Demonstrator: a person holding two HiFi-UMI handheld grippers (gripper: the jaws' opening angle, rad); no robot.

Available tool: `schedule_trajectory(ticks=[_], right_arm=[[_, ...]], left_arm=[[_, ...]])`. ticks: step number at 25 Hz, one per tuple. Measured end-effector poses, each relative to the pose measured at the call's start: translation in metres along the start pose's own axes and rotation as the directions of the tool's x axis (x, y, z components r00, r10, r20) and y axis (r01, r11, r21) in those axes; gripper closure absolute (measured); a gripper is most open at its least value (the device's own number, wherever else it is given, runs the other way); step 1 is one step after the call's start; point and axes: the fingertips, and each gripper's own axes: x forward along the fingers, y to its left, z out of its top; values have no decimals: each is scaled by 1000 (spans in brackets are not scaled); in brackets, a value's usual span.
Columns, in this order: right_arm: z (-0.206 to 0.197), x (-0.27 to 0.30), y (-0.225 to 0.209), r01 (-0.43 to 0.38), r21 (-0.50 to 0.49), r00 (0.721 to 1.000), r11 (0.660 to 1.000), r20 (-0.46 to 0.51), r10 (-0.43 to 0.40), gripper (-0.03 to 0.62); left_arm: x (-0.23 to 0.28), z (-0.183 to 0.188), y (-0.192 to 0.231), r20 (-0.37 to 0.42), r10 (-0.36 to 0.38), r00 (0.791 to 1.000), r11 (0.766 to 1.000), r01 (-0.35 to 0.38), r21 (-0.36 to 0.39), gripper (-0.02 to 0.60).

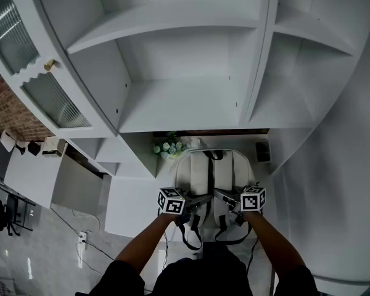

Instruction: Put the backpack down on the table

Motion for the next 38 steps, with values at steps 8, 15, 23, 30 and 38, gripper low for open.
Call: schedule_trajectory(ticks=[8,15,23,30,38], right_arm=[[0,2,-4,-23,5,999,1000,-30,23,537],[0,-1,-4,-2,19,999,1000,-35,3,511],[1,-16,-8,149,4,989,989,-17,-148,430],[-9,-41,-14,264,-17,964,964,22,-264,402],[-22,-63,-24,382,-45,924,923,40,-381,396]], left_arm=[[0,3,1,4,-14,1000,1000,14,-14,522],[-9,4,2,20,-37,999,997,39,-63,520],[-21,1,2,20,48,999,998,-47,-37,431],[-37,-8,-5,28,108,994,994,-108,16,394],[-51,-16,-2,71,172,982,984,-169,-49,328]])
